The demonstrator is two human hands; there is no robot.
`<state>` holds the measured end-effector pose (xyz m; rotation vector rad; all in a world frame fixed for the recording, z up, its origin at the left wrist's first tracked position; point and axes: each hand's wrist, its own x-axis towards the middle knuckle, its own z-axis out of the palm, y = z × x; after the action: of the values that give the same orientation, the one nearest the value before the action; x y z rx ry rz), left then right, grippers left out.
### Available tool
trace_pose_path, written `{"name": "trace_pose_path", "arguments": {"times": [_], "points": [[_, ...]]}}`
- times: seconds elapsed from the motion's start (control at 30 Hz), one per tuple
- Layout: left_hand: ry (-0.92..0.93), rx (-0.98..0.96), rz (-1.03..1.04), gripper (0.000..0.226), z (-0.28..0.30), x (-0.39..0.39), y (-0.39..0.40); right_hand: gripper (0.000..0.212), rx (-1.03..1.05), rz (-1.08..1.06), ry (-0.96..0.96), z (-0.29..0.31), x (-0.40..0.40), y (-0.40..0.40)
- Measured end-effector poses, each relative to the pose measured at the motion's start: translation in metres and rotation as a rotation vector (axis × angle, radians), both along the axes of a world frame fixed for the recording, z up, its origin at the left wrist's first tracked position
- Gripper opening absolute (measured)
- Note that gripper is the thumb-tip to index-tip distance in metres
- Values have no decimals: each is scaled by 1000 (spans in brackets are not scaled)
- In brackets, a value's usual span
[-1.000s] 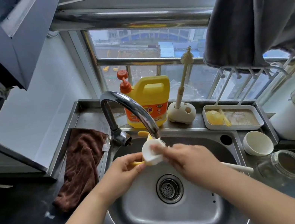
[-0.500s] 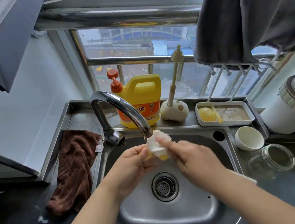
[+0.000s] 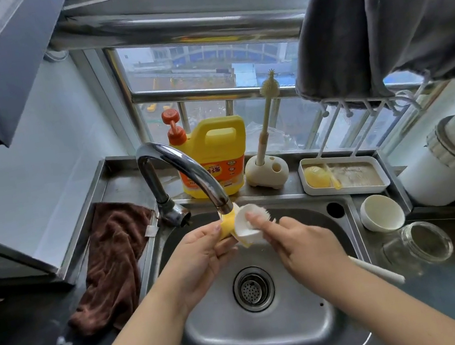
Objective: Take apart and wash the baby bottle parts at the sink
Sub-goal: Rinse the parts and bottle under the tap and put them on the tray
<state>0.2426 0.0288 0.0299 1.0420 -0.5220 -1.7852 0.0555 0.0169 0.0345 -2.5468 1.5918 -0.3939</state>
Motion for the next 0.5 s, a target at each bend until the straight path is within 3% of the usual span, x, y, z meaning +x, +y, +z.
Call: {"name": "trace_pose_path", "arguments": {"times": [0.17,0.33,0.5], "points": [[-18,11,61,29,7,1,-2,47,-46,-3,-37,-4,15,5],[35,175,337,25,14,10,-13,50,-70,62,5,-13,-4,11],[0,227,247,26,11,-3,-8,49,-86,44,-25,-8,10,3]]}}
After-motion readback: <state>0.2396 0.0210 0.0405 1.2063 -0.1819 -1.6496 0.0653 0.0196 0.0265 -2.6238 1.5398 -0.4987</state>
